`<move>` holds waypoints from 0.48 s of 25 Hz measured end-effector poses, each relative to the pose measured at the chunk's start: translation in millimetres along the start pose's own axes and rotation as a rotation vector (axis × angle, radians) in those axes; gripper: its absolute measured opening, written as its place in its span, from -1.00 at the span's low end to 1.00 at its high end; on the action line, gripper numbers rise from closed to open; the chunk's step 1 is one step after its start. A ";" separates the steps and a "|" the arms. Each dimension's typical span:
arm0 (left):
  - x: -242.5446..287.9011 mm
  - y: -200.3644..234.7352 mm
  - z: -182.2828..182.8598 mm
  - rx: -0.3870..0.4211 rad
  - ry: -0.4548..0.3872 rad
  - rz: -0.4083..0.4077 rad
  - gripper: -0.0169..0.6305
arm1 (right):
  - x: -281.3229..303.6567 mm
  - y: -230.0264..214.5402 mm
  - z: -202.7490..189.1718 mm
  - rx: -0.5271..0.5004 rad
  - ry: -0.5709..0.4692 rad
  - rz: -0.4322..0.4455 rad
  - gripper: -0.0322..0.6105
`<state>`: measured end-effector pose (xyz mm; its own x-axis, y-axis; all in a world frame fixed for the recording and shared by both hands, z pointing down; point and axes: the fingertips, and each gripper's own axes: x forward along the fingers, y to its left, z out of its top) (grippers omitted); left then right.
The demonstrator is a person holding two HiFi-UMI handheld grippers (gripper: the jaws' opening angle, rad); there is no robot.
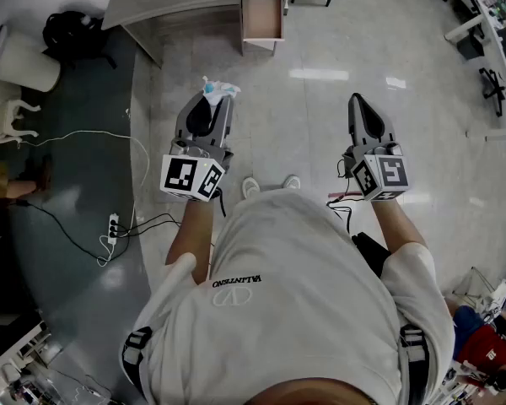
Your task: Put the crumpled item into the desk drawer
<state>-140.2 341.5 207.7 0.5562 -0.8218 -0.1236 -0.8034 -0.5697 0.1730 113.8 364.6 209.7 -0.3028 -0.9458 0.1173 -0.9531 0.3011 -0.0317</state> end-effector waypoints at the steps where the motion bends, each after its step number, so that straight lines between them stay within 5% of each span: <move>1: -1.3 3.8 1.3 -0.001 -0.001 -0.002 -0.65 | 2.6 4.3 0.5 0.010 -0.003 0.002 -0.91; 12: -11.0 38.5 5.7 -0.017 -0.006 -0.033 -0.65 | 24.5 45.3 1.3 0.032 -0.014 -0.018 -0.90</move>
<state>-178.5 328.7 210.1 0.5807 -0.8027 -0.1357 -0.7810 -0.5964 0.1856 63.2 355.0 209.8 -0.2856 -0.9527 0.1044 -0.9579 0.2804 -0.0617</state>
